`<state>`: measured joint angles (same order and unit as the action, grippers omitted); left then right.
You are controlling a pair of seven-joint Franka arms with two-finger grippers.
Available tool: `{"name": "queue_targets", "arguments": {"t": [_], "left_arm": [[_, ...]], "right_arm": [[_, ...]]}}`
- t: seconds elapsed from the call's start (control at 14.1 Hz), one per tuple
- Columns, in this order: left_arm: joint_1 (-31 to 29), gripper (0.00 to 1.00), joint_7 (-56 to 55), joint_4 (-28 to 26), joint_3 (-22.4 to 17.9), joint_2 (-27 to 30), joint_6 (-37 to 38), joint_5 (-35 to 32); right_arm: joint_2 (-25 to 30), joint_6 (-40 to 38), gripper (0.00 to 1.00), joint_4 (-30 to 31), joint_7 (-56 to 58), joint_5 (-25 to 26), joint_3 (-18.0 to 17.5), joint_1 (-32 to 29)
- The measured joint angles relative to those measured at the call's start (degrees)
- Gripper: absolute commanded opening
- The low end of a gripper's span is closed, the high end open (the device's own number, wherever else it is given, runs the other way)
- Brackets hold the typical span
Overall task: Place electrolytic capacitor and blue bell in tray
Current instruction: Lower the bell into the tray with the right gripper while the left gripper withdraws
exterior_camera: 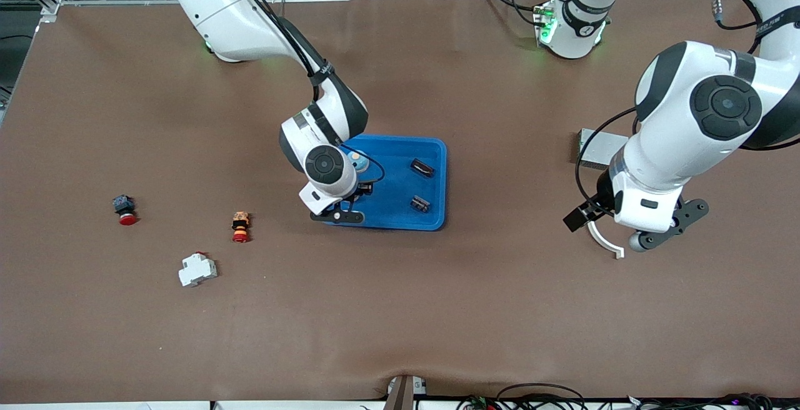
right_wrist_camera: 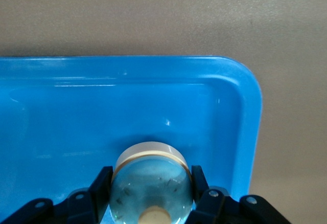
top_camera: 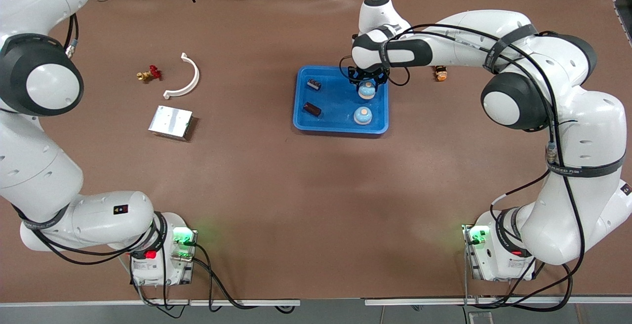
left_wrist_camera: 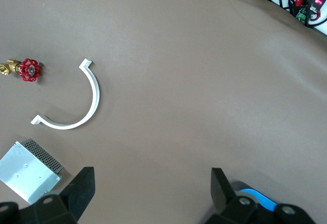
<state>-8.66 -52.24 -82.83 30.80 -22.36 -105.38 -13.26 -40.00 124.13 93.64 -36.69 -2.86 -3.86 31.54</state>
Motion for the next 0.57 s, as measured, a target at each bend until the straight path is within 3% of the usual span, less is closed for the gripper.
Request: {"name": "queue_targets", "arguments": {"t": [0.14, 0.21, 0.28, 0.35, 0.43, 0.57], "left_arm": [[0.01, 1.00, 0.09, -0.34, 0.01, -0.05, 0.01, 0.93], [0.02, 1.00, 0.15, -0.57, 0.01, -0.24, 0.01, 1.81], [0.02, 1.00, 0.18, -0.76, 0.01, -0.58, 0.01, 2.19], [0.02, 1.00, 0.31, -0.89, 0.00, -1.01, 0.00, 2.24], [0.01, 1.00, 0.87, -0.94, -0.03, -1.42, -0.02, 2.24], [-0.03, 1.00, 2.72, -0.94, -0.20, -1.96, -0.04, 2.26]], "right_arm": [[-0.69, 0.95, 0.10, 0.01, 0.00, 0.00, 0.02, 0.00], [-1.00, 1.30, 0.31, 0.01, 0.00, 0.00, 0.04, 0.00], [-1.23, 1.40, 0.65, 0.01, 0.00, 0.00, 0.09, 0.00], [-1.32, 1.44, 0.92, 0.01, 0.00, 0.00, 0.16, 0.00], [-1.32, 1.45, 1.00, 0.00, 0.00, 0.00, 0.24, 0.00], [-1.29, 1.38, 1.00, -0.06, 0.00, 0.00, 0.30, 0.00]]}}
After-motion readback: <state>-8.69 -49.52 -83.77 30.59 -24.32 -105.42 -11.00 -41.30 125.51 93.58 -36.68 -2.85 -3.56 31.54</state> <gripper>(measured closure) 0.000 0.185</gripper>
